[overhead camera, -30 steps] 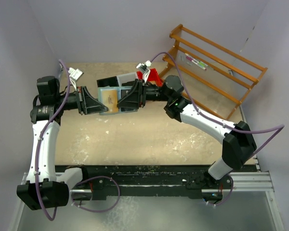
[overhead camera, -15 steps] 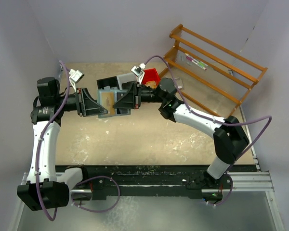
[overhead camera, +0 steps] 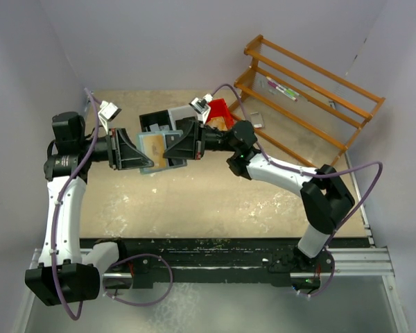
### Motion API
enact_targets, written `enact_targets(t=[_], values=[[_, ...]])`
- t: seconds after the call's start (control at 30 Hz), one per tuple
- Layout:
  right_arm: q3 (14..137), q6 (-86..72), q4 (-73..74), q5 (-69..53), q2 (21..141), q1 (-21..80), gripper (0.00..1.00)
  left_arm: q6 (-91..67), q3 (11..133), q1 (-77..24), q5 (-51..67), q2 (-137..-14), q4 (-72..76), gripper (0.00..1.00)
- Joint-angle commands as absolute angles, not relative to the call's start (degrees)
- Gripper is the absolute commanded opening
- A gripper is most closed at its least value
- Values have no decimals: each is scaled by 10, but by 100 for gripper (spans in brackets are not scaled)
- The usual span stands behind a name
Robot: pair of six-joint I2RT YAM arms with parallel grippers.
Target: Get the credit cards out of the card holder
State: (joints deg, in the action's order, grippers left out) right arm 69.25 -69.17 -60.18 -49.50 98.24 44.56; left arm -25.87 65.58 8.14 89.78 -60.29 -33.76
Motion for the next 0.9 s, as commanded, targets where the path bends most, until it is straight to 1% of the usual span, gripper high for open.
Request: enact_targets(t=[0.0,0.03,0.17,0.27,0.37,0.4,0.43,0.6,0.87], values=[[671,-758,-749,-518,963,482,4,-250,658,70,922,-601,-314,21],[668,-762,-755,-518,963,482,8,-250,660,70,923,-601,-314,20],[667,-774,-768,-514,970,482,15,-250,664,70,924,-600,-313,15],[670,-799,-803,-513,982,482,22,-249,665,70,922,-598,-317,12],[671,-825,-830,-514,991,482,24,-246,665,70,919,-595,-319,9],[671,-827,-831,-514,991,482,23,-247,666,70,917,-595,-319,9],[671,-827,-831,-514,991,482,21,-246,667,70,916,-594,-319,8],[661,-827,-828,-514,979,472,0,-249,671,70,911,-596,-320,5],[622,-812,-811,-512,943,444,0,-253,674,70,904,-600,-321,5]])
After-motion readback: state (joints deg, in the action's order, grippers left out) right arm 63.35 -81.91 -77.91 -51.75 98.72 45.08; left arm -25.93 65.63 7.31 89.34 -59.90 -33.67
